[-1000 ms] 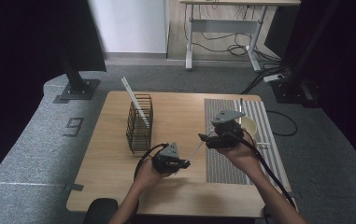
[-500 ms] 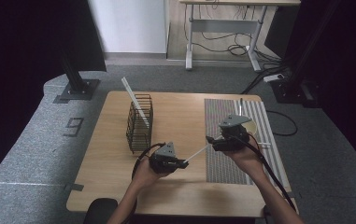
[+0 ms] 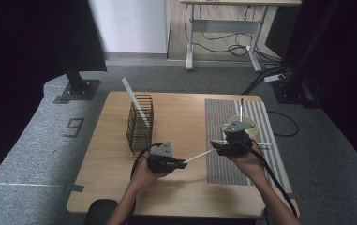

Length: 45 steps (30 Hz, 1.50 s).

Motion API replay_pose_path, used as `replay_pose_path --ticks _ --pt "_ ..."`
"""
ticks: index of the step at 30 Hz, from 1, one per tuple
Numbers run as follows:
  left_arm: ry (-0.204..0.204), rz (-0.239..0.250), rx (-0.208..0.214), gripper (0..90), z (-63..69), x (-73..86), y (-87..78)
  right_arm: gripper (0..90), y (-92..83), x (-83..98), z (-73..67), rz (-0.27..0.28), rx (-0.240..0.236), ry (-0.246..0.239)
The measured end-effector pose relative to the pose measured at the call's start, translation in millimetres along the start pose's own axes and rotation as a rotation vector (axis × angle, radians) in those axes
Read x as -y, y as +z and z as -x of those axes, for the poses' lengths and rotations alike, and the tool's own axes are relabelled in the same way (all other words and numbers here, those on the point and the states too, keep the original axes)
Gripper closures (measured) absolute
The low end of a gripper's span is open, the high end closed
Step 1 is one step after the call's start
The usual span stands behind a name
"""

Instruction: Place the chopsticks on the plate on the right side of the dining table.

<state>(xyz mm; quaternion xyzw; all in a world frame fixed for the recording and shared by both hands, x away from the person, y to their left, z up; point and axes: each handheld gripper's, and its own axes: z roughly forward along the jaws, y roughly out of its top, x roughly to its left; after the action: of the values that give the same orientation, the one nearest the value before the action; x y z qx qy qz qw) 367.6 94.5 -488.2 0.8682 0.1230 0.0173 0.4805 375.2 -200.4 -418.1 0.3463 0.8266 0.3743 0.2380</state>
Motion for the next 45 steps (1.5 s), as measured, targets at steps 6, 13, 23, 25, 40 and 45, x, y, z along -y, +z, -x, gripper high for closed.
replay_pose_path --ticks 6,13,23,25,40,45 --pt "0.002 0.014 0.012 85.4 -1.1 0.8 -2.3 29.5 4.2 8.3 2.0 -0.006 -0.003 0.012" --pt "0.006 0.018 0.021 85.5 -0.7 1.5 -2.4 29.9 7.8 15.5 3.3 -0.009 -0.012 0.027" --pt "0.017 0.034 0.034 85.6 -0.2 1.4 -3.2 30.4 11.7 23.9 6.5 -0.030 -0.011 0.036" --pt "0.015 0.039 0.040 85.7 -0.7 1.3 -4.2 30.6 12.8 25.5 6.5 -0.036 -0.010 0.035" --pt "0.022 0.046 0.052 85.9 0.0 1.1 -4.9 30.9 14.9 33.4 8.4 -0.041 -0.019 0.052" --pt "0.020 0.054 0.053 85.9 0.0 0.8 -6.2 30.9 16.0 34.8 8.0 -0.043 -0.022 0.055"
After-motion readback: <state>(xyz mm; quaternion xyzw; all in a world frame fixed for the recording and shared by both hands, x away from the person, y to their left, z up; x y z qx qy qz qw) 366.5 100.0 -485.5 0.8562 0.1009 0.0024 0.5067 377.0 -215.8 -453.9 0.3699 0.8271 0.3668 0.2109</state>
